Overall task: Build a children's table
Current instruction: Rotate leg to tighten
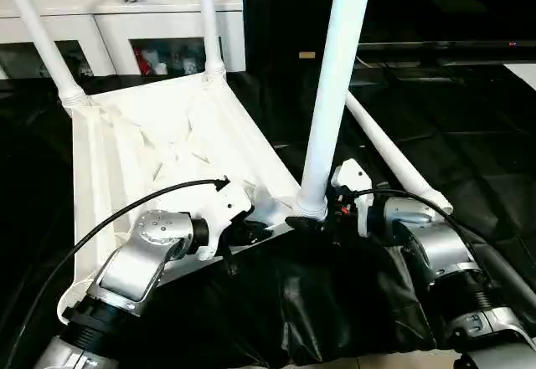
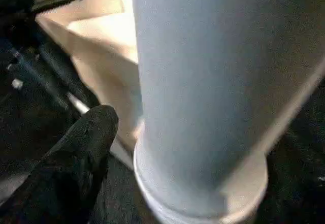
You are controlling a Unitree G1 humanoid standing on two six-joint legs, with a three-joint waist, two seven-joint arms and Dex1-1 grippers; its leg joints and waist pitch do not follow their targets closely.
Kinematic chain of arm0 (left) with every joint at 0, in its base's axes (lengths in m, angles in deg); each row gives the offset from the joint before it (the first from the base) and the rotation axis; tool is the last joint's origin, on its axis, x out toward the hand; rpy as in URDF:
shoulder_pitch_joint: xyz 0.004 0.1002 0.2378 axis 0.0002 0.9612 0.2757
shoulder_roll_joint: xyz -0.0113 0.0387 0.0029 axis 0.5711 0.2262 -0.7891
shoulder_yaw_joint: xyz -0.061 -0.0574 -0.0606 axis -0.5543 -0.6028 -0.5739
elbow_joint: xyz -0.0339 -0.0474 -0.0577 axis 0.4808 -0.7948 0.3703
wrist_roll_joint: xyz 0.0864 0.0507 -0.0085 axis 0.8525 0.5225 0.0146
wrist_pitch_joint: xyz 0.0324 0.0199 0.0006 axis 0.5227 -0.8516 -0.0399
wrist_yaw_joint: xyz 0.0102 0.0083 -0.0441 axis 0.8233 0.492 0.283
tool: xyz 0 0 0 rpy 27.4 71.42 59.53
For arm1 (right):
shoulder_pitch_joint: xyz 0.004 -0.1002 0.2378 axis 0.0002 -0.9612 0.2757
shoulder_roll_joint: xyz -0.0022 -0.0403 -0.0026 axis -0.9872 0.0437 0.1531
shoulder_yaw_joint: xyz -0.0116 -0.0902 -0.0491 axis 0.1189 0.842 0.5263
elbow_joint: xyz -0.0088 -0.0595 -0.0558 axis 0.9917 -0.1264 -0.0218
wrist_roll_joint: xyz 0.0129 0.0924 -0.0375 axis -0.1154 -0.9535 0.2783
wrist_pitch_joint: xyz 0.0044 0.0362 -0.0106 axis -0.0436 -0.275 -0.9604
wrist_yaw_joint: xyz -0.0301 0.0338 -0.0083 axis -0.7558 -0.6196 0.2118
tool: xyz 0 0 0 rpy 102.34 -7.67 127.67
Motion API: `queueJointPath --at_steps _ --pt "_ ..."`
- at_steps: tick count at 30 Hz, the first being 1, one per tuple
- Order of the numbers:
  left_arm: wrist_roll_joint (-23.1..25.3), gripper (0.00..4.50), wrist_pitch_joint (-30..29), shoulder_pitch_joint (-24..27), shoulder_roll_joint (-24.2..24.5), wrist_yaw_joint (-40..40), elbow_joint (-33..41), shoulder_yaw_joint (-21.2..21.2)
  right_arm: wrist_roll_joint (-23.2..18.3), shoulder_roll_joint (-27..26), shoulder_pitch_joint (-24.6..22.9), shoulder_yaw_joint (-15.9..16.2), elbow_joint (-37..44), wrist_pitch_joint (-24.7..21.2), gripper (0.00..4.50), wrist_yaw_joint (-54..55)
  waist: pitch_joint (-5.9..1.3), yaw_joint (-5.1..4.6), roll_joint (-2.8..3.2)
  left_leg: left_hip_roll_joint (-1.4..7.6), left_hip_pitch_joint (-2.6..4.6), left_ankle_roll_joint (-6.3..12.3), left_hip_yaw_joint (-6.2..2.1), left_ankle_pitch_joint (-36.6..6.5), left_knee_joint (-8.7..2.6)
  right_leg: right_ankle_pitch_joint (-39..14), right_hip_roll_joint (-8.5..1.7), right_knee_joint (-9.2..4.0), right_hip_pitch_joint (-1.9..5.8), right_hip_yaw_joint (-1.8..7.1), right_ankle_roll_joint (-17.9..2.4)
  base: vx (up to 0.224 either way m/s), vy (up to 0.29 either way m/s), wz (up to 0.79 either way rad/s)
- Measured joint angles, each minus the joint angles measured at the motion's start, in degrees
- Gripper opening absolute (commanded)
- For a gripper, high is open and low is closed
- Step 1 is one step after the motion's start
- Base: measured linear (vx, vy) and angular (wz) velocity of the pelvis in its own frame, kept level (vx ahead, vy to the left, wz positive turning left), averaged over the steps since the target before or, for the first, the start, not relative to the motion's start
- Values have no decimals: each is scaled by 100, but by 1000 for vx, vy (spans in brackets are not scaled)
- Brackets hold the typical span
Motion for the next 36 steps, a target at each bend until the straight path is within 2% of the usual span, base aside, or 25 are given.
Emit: queueJointPath --at_steps 2,4,8,9,14,20,23,29,33,35,36 --pt "0 0 0 14 -2 2 0 0 0 -50 -26 -34 -1 1 370 95 0 8 0 0 0 0 0 0 0 0 0 0 0 0 0 0 0 0" --pt "0 0 0 34 -7 2 0 0 -1 -75 -71 -57 0 26 339 147 0 20 0 -1 -1 0 -1 0 0 0 0 -1 0 1 0 0 0 0" --pt "0 0 0 68 -6 -3 0 0 14 -89 -119 -62 -1 92 322 219 0 35 0 0 0 0 0 0 0 0 0 0 0 0 0 0 0 0" --pt "0 0 0 68 -5 -4 0 0 20 -89 -119 -63 -1 92 299 227 0 39 0 0 0 0 0 0 0 0 0 0 0 1 0 0 0 0" --pt "0 0 0 69 -1 -9 0 0 38 -90 -119 -71 -1 92 273 232 0 48 0 0 1 0 0 0 0 0 0 0 0 1 0 0 0 0" --pt "9 0 16 106 -13 92 9 0 83 -146 -123 -71 -17 94 270 355 0 47 0 0 2 0 0 0 0 0 0 2 0 1 0 0 0 0" --pt "81 0 11 106 -127 358 -25 -14 137 -318 -118 -141 -93 110 270 796 0 21 0 -1 8 -1 0 0 0 1 0 6 2 2 -2 0 0 0" --pt "363 0 -173 -115 -799 1292 -381 -84 364 -935 84 -517 -498 81 270 2410 -3 -88 9 -4 22 -2 -2 0 -3 4 0 8 12 7 -4 0 0 0" --pt "505 0 -257 -255 -1121 1740 -552 -112 465 -1189 387 -620 -895 138 270 3229 -5 -93 22 -6 21 -3 -4 0 -6 0 0 5 10 10 4 0 0 0" --pt "526 0 -257 -281 -1202 1864 -573 -118 476 -1209 511 -675 -1028 150 270 3299 -8 -94 29 -7 20 -2 -3 0 -6 6 0 4 9 12 -5 0 0 0" --pt "526 0 -257 -281 -1207 1871 -573 -116 470 -1209 515 -686 -1046 170 325 3299 -10 -91 33 -6 19 -2 -3 0 -8 2 0 3 9 11 1 0 0 0"
